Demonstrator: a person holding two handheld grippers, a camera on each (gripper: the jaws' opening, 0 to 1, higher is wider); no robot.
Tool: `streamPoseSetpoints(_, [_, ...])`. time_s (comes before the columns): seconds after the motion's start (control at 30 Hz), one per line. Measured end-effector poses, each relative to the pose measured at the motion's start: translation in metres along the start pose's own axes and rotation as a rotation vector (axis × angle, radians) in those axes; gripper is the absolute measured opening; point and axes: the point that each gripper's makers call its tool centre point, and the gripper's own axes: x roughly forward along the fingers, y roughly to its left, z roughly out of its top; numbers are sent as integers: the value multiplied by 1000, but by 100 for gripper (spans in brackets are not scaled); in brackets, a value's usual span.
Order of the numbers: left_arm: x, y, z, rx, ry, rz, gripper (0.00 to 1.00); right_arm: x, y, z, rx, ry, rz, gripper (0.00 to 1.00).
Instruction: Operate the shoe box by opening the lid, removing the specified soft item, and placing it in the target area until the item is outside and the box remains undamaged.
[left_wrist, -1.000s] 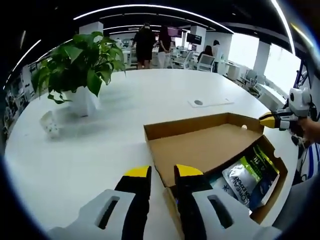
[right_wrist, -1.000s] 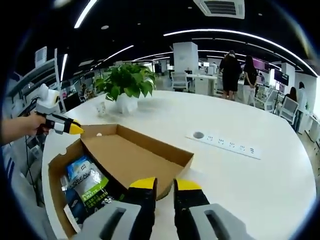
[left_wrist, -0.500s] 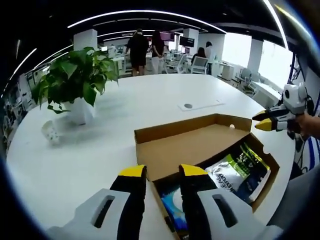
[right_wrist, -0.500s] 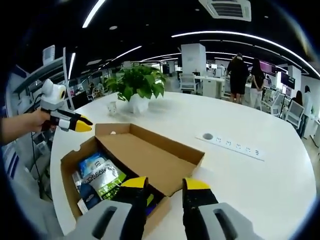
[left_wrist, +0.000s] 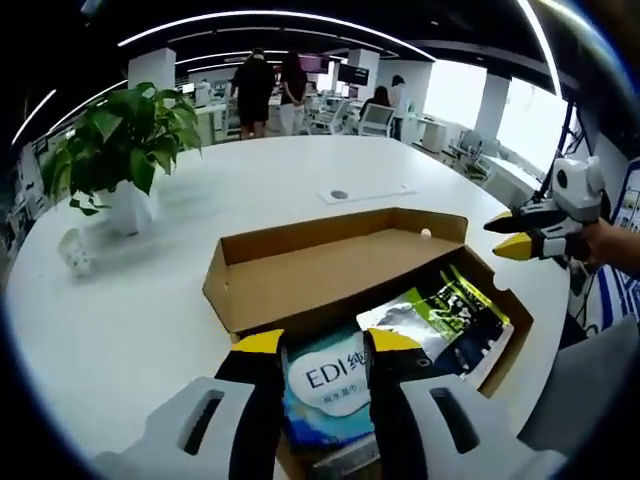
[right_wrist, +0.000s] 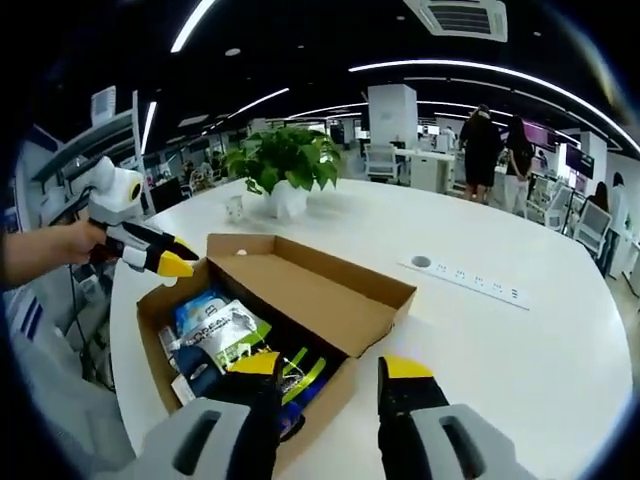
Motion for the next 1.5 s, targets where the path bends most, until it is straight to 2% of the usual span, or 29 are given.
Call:
streamPoseSetpoints(0.4, [7,-34,-30,-38,43,-90,34,-7,23,-15,-15,6,45,52])
streamPoseSetpoints(0.6, [13,-49,-36,-52,49,-132,35,-9,31,-18,-24,3,62,55])
streamPoseSetpoints(1.03, [26,-62,-47,-117,80,-178,35,-17,42,-27,-46,-5,77,57])
streamPoseSetpoints(1.27, [34,-71,-50,-194,99,-223,29,-20,44,-27,-47,-17,84,58])
streamPoseSetpoints(1.33, [35,-74,-49,-203,99,-236,24,-21,44,-26,-50,-22,89,58])
streamPoseSetpoints(1.5, [40,-73,-48,-222,102,-241,21,-20,46,-26,-58,-26,95,58])
